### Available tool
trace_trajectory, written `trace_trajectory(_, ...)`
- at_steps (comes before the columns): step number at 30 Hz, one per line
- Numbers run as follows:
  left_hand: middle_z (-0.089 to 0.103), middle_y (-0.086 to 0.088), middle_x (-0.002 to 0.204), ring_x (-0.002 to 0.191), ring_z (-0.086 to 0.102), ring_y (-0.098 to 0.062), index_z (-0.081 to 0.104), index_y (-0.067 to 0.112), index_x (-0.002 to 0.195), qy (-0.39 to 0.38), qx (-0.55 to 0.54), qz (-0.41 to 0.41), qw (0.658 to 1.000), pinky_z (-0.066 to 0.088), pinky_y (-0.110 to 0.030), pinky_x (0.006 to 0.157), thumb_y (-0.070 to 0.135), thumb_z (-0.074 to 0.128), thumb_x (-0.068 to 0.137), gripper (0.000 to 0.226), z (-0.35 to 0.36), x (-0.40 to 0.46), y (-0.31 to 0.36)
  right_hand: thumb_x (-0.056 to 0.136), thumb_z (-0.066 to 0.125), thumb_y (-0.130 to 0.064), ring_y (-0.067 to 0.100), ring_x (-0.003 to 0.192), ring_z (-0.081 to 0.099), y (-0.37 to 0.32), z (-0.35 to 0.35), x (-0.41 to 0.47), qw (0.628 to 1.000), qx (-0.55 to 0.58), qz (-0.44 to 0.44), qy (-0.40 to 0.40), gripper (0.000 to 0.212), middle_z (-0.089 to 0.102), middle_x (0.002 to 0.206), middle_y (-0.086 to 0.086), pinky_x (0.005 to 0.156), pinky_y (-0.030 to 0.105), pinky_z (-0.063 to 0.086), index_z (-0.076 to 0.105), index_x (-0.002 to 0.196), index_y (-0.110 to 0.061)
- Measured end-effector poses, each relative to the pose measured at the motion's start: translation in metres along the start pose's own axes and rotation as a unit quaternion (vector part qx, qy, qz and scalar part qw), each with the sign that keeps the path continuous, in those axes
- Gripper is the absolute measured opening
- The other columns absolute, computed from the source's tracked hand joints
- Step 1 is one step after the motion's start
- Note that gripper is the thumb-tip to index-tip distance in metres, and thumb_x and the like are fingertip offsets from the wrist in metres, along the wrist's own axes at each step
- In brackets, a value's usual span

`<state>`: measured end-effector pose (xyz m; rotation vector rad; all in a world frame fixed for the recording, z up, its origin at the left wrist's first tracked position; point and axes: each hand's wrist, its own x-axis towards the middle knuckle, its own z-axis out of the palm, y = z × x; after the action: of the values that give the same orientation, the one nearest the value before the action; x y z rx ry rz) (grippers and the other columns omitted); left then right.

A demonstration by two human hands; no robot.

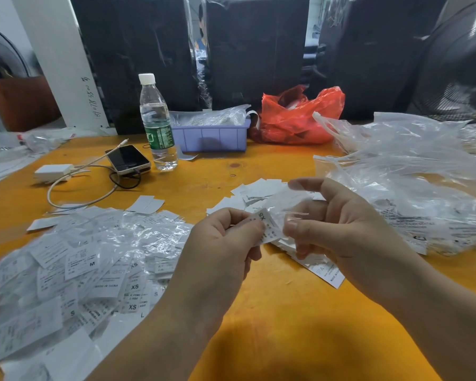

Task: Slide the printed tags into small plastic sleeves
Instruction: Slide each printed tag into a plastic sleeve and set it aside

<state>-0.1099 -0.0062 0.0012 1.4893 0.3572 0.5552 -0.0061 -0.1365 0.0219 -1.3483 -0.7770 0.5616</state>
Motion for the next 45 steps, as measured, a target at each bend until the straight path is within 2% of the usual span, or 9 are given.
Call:
trace_trajectory(4,0.053,0.003,0.052,0.043,0.040,-0.007,0.068,0.023,0.072,-0.012,0.008,0.018,1.000,0.033,-0.016,0.041,0.018,0.062,0.091,0.022,0.001,-0.001,0.000,0.062,0.071,-0.012,0.014,0.053,0.055,0.000,0.000,0.000,1.000,0.012,0.015,-0.015,0.053,0.058,0.067,0.004,0.051,0.024,0.049,0.060,0.114,-0.010)
trace_trajectory(11,0.057,0.006,0.054,0.047,0.044,-0.008,0.069,0.030,0.082,0.000,0.049,0.056,0.997,0.037,-0.019,0.043,0.025,0.064,0.091,0.012,-0.003,-0.001,0.001,0.056,0.074,-0.018,0.017,0.054,0.054,0.000,-0.006,0.001,0.999,0.030,0.032,-0.027,0.050,0.060,0.066,0.007,0.052,0.025,0.048,0.068,0.105,-0.009)
trace_trajectory(16,0.058,0.006,0.055,0.049,0.046,-0.008,0.072,0.032,0.084,0.006,0.045,0.061,0.997,0.038,-0.018,0.045,0.023,0.064,0.091,0.014,-0.006,0.001,0.002,0.065,0.081,-0.005,0.014,0.053,0.054,-0.001,-0.009,0.003,0.997,0.047,0.044,-0.050,0.048,0.058,0.064,0.006,0.051,0.025,0.048,0.066,0.110,-0.010)
trace_trajectory(19,0.057,0.004,0.054,0.046,0.045,-0.006,0.073,0.028,0.084,-0.003,0.030,0.055,0.998,0.037,-0.016,0.043,0.021,0.064,0.091,0.013,-0.007,0.001,0.003,0.067,0.071,-0.009,0.014,0.053,0.053,-0.001,-0.010,0.003,0.995,0.059,0.051,-0.056,0.043,0.058,0.062,0.004,0.051,0.026,0.048,0.065,0.110,-0.009)
trace_trajectory(27,0.054,0.003,0.053,0.045,0.043,-0.006,0.071,0.020,0.088,-0.044,-0.010,0.029,0.999,0.035,-0.016,0.042,0.018,0.065,0.089,0.007,-0.004,-0.001,0.004,0.068,0.070,-0.009,0.016,0.055,0.053,0.000,-0.009,0.002,0.994,0.053,0.059,-0.070,0.041,0.059,0.064,0.005,0.052,0.026,0.048,0.066,0.109,-0.009)
trace_trajectory(31,0.055,0.003,0.053,0.045,0.043,-0.006,0.072,0.019,0.092,-0.057,-0.005,0.026,0.998,0.035,-0.016,0.041,0.019,0.065,0.089,0.008,-0.005,-0.001,0.004,0.070,0.069,-0.012,0.016,0.057,0.052,-0.002,-0.008,0.002,0.994,0.041,0.063,-0.076,0.029,0.058,0.069,0.010,0.053,0.026,0.048,0.069,0.099,-0.007)
trace_trajectory(36,0.058,0.005,0.054,0.047,0.046,-0.006,0.073,0.026,0.082,-0.070,0.044,0.031,0.996,0.037,-0.015,0.043,0.024,0.072,0.086,0.004,-0.008,-0.001,0.005,0.075,0.067,-0.020,0.018,0.061,0.053,-0.002,-0.010,0.001,0.994,0.001,0.071,-0.086,0.023,0.058,0.070,0.010,0.057,0.028,0.047,0.069,0.091,-0.005)
trace_trajectory(40,0.060,0.007,0.055,0.053,0.050,-0.007,0.070,0.032,0.080,-0.079,0.092,0.035,0.992,0.038,-0.019,0.048,0.040,0.070,0.070,0.012,-0.009,0.000,0.004,0.076,0.068,-0.023,0.022,0.067,0.055,-0.001,-0.011,0.001,0.992,-0.033,0.080,-0.096,0.024,0.060,0.079,0.018,0.061,0.029,0.049,0.071,0.086,-0.001)
trace_trajectory(45,0.062,0.007,0.057,0.051,0.052,-0.006,0.070,0.030,0.080,-0.085,0.129,0.019,0.988,0.039,-0.019,0.047,0.027,0.077,0.080,0.008,-0.010,0.000,0.006,0.077,0.079,-0.024,0.026,0.069,0.052,-0.002,-0.009,0.001,0.991,-0.063,0.076,-0.090,0.027,0.064,0.077,0.018,0.064,0.033,0.046,0.071,0.082,0.001)
